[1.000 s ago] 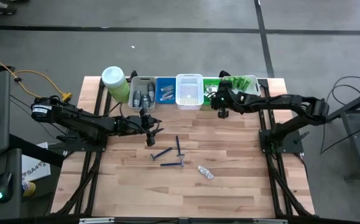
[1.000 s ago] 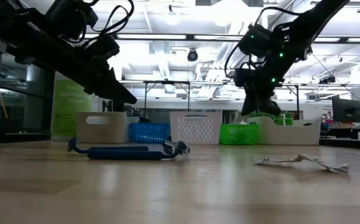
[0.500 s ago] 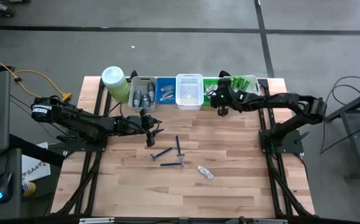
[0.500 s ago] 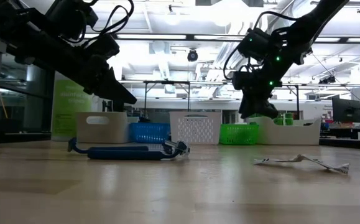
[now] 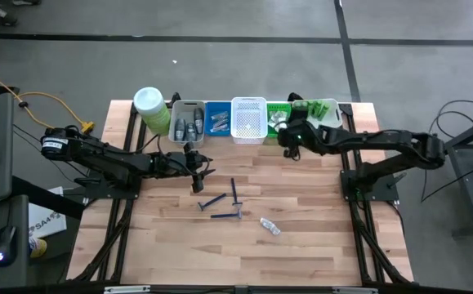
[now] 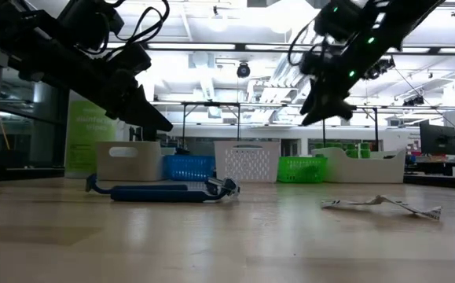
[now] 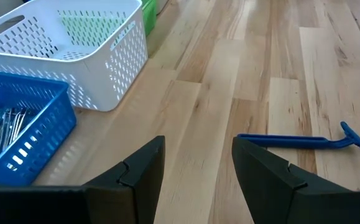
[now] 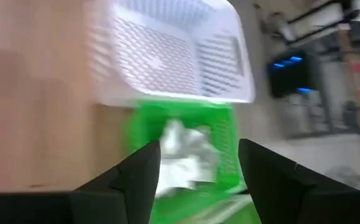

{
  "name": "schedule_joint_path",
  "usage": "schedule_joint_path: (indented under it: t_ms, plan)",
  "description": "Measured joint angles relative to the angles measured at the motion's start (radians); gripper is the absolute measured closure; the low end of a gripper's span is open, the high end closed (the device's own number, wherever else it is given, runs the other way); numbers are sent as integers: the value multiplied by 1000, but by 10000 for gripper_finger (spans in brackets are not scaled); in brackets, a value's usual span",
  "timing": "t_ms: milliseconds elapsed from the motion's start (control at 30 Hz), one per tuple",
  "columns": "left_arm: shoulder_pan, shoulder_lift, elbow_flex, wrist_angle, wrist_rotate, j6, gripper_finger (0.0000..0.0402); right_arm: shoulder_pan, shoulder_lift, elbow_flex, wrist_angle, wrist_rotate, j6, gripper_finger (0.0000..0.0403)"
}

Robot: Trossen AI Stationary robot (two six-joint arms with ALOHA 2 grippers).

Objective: Pick & Place Travel size toiletries
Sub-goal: Put the white bandage pack into the green bin

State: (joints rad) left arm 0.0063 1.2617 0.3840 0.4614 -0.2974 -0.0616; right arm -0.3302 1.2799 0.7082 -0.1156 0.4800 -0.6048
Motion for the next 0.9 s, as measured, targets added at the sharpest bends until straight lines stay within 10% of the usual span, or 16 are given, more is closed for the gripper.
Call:
schedule_joint_path:
  t_ms: [333,633,900]
  plan:
    - [0,0,0,0,-1,4,216,187,-118,-1,-319,-315,262,210]
    - [0,0,0,1,-6,57,216,292,-110,-63,-192,-575,259,224]
    - [1,-75,-1,10,-12,142,216,452,-110,-155,-102,-582,268,222]
